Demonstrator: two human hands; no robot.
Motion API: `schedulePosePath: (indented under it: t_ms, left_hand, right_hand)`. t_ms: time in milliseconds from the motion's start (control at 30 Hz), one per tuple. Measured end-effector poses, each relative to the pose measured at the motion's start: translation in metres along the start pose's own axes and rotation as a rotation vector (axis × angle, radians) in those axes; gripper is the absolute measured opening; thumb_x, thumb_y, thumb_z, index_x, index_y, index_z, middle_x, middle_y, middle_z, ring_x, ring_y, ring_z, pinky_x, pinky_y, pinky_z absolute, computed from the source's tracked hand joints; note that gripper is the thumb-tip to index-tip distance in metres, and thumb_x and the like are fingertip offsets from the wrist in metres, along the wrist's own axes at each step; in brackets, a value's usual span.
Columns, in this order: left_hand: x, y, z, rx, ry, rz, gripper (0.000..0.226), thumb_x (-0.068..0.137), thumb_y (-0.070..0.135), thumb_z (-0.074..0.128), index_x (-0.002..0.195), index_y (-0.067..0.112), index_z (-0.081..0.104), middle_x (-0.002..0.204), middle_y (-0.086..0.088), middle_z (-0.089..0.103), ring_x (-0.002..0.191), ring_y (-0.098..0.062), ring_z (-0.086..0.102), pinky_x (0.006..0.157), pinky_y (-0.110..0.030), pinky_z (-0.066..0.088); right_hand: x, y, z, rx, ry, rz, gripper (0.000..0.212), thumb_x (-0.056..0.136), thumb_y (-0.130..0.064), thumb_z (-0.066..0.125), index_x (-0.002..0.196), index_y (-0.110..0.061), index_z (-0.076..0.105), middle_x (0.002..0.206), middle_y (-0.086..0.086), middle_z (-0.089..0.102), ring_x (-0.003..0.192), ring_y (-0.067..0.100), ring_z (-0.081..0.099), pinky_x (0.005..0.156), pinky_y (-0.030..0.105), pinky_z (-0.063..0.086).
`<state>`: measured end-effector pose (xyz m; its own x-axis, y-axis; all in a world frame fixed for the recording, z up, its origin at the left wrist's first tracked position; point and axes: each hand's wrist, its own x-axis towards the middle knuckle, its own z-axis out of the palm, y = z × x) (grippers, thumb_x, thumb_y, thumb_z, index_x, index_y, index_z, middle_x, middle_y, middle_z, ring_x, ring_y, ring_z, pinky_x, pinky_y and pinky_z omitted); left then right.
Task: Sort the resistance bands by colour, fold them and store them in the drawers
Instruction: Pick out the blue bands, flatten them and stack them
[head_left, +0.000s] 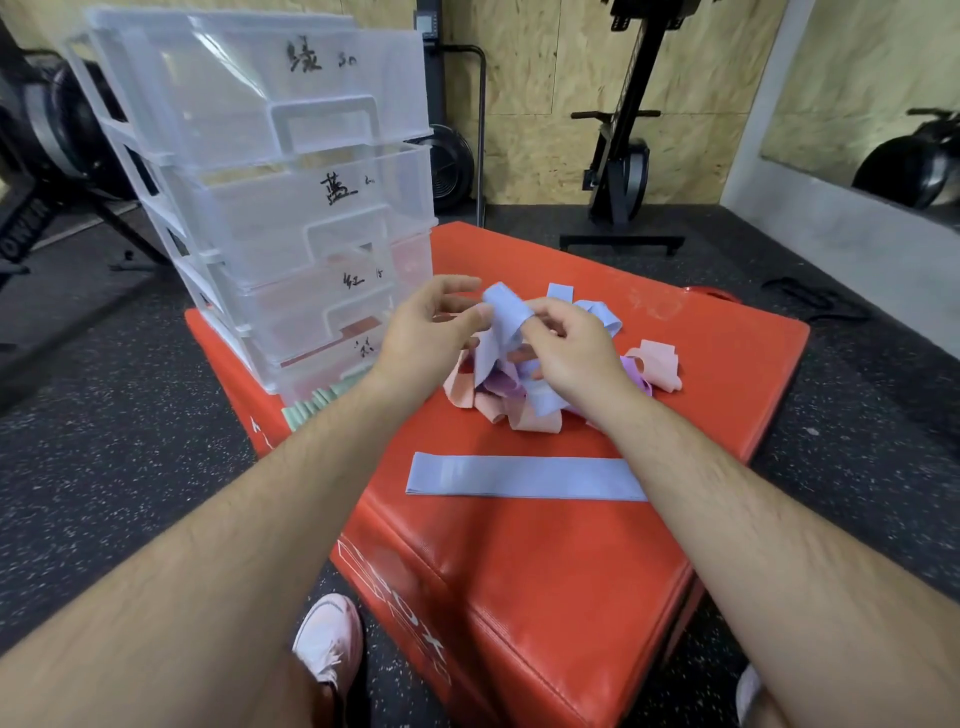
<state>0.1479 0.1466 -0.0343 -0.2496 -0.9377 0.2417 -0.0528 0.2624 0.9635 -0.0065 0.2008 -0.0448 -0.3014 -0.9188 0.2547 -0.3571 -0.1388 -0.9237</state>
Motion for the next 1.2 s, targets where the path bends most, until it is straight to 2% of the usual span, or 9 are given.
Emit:
schedulePosePath:
  t_ms: [133,267,367,500,667,833,967,1067,1200]
  left_hand:
    - [-0.002,-0.001,0.002,0.037,0.027,-0.029,0.019,0.081,0.03,0.075,0.097,0.025,0.066,0.089,0.002,0.069,0.085,-0.021,0.071,0.087,-0.046,0.058]
    - [-0.004,0.004,0.007,0.073,0.043,0.051,0.008,0.087,0.023,0.072,0.092,0.021,0.066,0.087,0.0,0.068,0.076,-0.015,0.066,0.074,-0.044,0.06]
    - [-0.008,0.015,0.013,0.039,0.049,0.129,0.004,0.092,0.02,0.068,0.095,0.019,0.067,0.095,-0.008,0.07,0.081,-0.016,0.065,0.067,-0.033,0.055]
    - [-0.014,0.022,0.02,-0.008,-0.052,0.152,0.018,0.094,0.025,0.067,0.111,0.018,0.067,0.106,0.004,0.07,0.093,-0.007,0.065,0.074,-0.021,0.056]
    - [-0.017,0.017,0.023,-0.004,-0.095,0.123,0.024,0.089,0.024,0.073,0.111,0.022,0.064,0.105,-0.001,0.072,0.094,-0.014,0.07,0.08,-0.029,0.057]
    - [-0.01,0.012,0.012,0.047,0.036,0.126,0.011,0.095,0.017,0.059,0.1,0.013,0.068,0.089,-0.009,0.07,0.074,-0.013,0.06,0.066,-0.033,0.048]
    - [-0.011,0.015,0.007,0.059,0.012,0.103,0.039,0.096,0.034,0.058,0.094,-0.005,0.058,0.077,-0.011,0.052,0.067,-0.018,0.048,0.059,-0.037,0.042]
    - [-0.013,0.015,0.003,0.091,-0.01,0.118,0.045,0.097,0.038,0.058,0.088,-0.006,0.059,0.073,-0.008,0.051,0.066,-0.015,0.049,0.061,-0.035,0.043]
    - [-0.015,0.015,-0.003,0.054,-0.008,0.115,0.018,0.094,0.03,0.066,0.097,0.012,0.07,0.086,-0.001,0.07,0.076,-0.008,0.06,0.068,-0.024,0.049]
  right_hand:
    - [0.006,-0.018,-0.013,0.282,0.142,0.062,0.02,0.1,-0.011,0.048,0.109,-0.013,0.066,0.098,0.01,0.072,0.08,0.022,0.077,0.056,0.027,0.053]
    - [0.008,-0.039,-0.029,0.487,0.183,-0.021,0.018,0.1,-0.009,0.049,0.109,-0.01,0.065,0.094,0.012,0.074,0.085,0.027,0.076,0.057,0.026,0.052]
    - [0.004,-0.042,-0.035,0.446,0.122,-0.051,0.017,0.1,-0.012,0.052,0.108,-0.012,0.066,0.096,0.012,0.075,0.086,0.029,0.076,0.062,0.031,0.05]
    - [-0.003,-0.037,-0.032,0.355,0.032,-0.037,0.021,0.099,-0.009,0.052,0.113,-0.011,0.068,0.102,0.008,0.076,0.085,0.027,0.077,0.062,0.031,0.05]
    - [-0.012,-0.031,-0.033,0.219,-0.206,-0.043,0.041,0.091,0.004,0.051,0.12,-0.019,0.071,0.114,-0.002,0.075,0.1,0.017,0.073,0.071,0.029,0.054]
    - [-0.011,-0.023,-0.032,0.161,-0.029,-0.053,0.039,0.089,0.002,0.055,0.11,-0.027,0.07,0.113,-0.006,0.071,0.084,0.012,0.067,0.062,0.03,0.052]
    - [-0.006,-0.014,-0.026,0.086,-0.058,-0.075,0.036,0.087,-0.023,0.072,0.117,-0.04,0.062,0.12,-0.008,0.065,0.09,0.019,0.063,0.066,0.03,0.052]
    - [-0.003,-0.014,-0.015,0.098,-0.085,-0.104,0.03,0.091,-0.026,0.071,0.12,-0.029,0.064,0.11,-0.007,0.071,0.095,0.014,0.067,0.071,0.022,0.049]
    - [-0.003,-0.016,-0.008,0.048,-0.049,-0.149,0.01,0.095,-0.017,0.067,0.104,-0.014,0.072,0.094,0.0,0.073,0.085,0.003,0.063,0.077,0.02,0.052]
